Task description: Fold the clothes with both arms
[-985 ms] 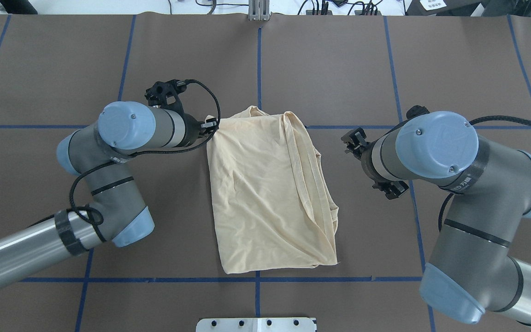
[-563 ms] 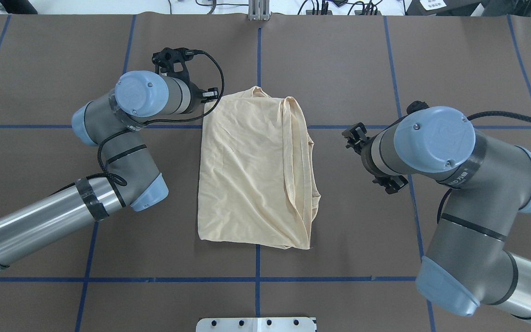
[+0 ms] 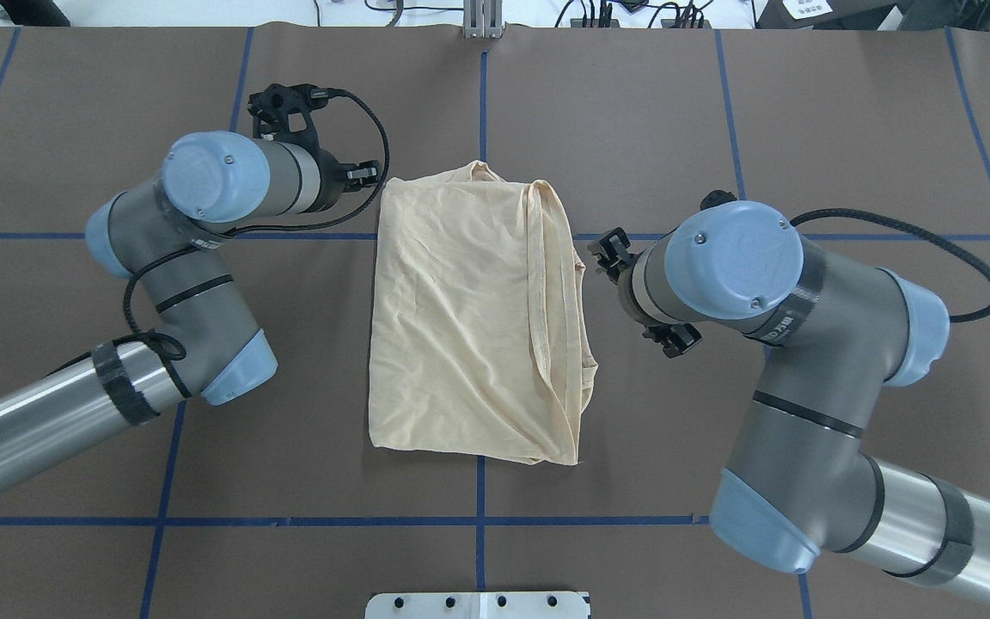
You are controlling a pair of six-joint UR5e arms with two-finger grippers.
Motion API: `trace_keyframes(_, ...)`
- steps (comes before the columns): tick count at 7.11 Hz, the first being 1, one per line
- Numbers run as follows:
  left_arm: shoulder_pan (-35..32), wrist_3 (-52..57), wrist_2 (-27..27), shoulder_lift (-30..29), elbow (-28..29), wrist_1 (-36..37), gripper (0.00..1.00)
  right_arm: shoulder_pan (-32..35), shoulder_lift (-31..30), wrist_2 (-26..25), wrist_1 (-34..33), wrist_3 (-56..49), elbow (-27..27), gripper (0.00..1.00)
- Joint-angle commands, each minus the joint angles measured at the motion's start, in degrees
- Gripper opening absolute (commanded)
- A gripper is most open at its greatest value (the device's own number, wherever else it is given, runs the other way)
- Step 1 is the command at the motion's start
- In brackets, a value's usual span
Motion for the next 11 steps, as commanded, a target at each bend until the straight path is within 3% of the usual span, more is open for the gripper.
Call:
trace_keyframes(1, -0.21, -0.32, -0.61, 4.49, -8.99, 5.51, 0.58, -4.34, 0.65, -3.61, 4.49, 5.13, -3.67, 0.99)
trace_keyframes(6, -0.04, -0.77, -0.62, 4.6, -9.11, 5.71, 0.59, -12.53, 0.04, -3.89, 3.96, 8.49, -4.12, 0.99)
trace_keyframes(8, -0.04, -0.85, -0.62, 4.51, -9.11, 5.71, 0.59, -12.62, 0.74, -3.98, 4.22, 8.49, -6.4, 0.99)
trace_keyframes(11, -0.04, -0.85, -0.62, 4.34, -9.11, 5.71, 0.59, -12.36, 0.82, -3.81, 3.35, 8.49, -5.62, 0.98)
